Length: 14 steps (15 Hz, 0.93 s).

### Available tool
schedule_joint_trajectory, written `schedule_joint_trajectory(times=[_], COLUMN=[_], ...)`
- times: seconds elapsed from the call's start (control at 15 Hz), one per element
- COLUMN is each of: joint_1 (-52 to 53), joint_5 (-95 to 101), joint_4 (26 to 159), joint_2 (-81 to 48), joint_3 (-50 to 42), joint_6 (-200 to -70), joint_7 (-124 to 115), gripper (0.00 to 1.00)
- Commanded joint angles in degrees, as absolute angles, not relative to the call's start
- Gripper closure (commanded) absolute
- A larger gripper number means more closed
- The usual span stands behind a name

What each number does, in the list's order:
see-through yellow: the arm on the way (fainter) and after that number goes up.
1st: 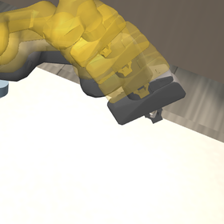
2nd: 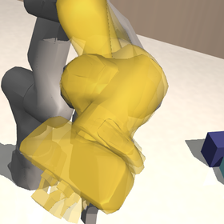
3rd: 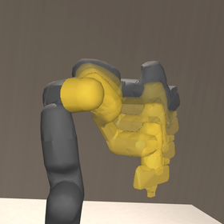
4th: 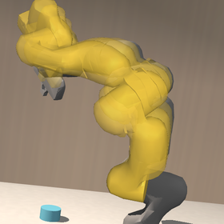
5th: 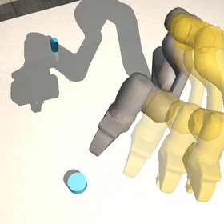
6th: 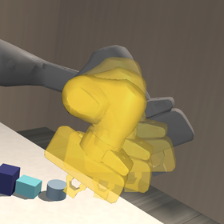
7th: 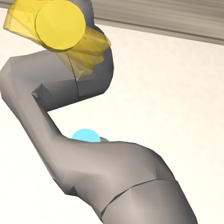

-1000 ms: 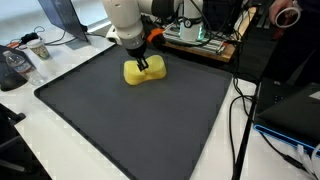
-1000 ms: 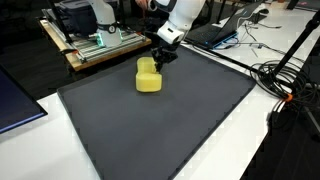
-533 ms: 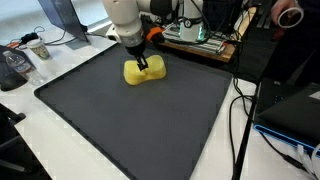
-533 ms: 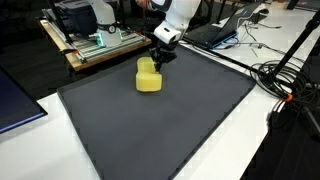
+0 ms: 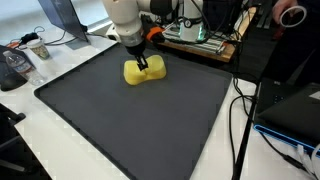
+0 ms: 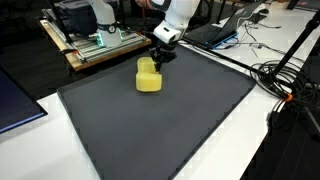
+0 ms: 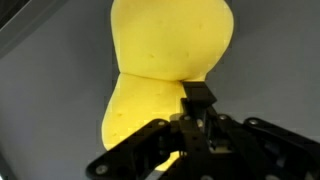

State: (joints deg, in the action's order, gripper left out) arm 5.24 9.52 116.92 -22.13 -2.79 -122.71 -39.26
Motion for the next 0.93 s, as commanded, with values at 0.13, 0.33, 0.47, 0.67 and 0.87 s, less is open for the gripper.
schedule_joint_trajectory(times=[0.13,0.33,0.47,0.67,0.87], joint_1=[4.7,4.7,4.7,4.5,4.5], joint_5=[8.3,8.3,8.3,8.0,7.8], joint_4=[120.3,120.0,119.8,119.8,119.7], joint_2=[-23.7,-23.8,-23.7,-23.4,-22.0], joint_3=[-3.4,-3.5,-3.5,-3.6,-3.9], joint_6=[-125.7,-125.5,-125.3,-125.1,-124.1], joint_7=[-37.9,-38.0,-38.1,-38.2,-38.2], gripper=[0.97,0.97,0.97,0.97,0.97])
